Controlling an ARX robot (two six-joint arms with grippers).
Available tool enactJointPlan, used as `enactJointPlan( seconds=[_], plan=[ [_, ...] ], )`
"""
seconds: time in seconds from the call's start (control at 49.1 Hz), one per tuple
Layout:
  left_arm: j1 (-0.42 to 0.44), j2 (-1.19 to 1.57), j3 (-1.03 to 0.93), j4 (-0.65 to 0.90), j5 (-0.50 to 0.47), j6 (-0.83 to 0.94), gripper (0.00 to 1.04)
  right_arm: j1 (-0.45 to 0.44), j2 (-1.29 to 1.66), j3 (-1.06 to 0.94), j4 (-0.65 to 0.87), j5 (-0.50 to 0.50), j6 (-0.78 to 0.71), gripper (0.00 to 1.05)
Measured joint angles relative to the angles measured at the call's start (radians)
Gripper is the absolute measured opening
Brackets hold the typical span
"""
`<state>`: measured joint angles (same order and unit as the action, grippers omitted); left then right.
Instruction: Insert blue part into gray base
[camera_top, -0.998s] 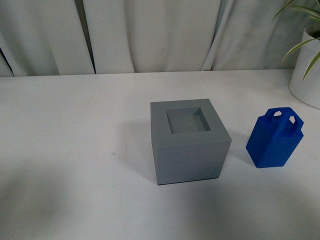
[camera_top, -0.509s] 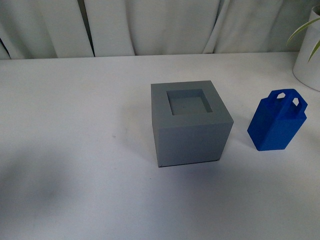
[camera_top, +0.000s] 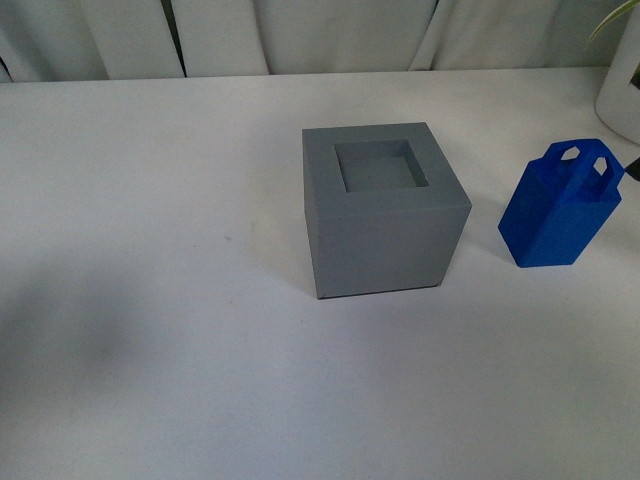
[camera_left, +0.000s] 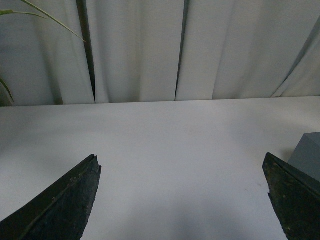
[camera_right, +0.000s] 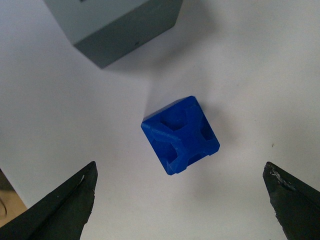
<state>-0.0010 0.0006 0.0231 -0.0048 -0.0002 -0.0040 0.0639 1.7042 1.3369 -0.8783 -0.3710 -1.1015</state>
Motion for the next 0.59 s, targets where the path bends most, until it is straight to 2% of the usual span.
enactJointPlan(
  seconds=[0.122, 0.244, 0.591],
  plan=[
    [0.0, 0.0, 0.0, 0.0, 0.0, 0.0, 0.99, 0.038, 0.109, 0.134, -0.138, 0.088, -0.14, 0.97],
    [0.0, 0.0, 0.0, 0.0, 0.0, 0.0, 0.99, 0.062, 0.171, 0.198, -0.183, 0.159, -0.217, 0.97],
    [0.0, 0.0, 0.0, 0.0, 0.0, 0.0, 0.99, 0.112, 0.272, 0.233, -0.167, 0.212, -0.279, 0.97]
  ],
)
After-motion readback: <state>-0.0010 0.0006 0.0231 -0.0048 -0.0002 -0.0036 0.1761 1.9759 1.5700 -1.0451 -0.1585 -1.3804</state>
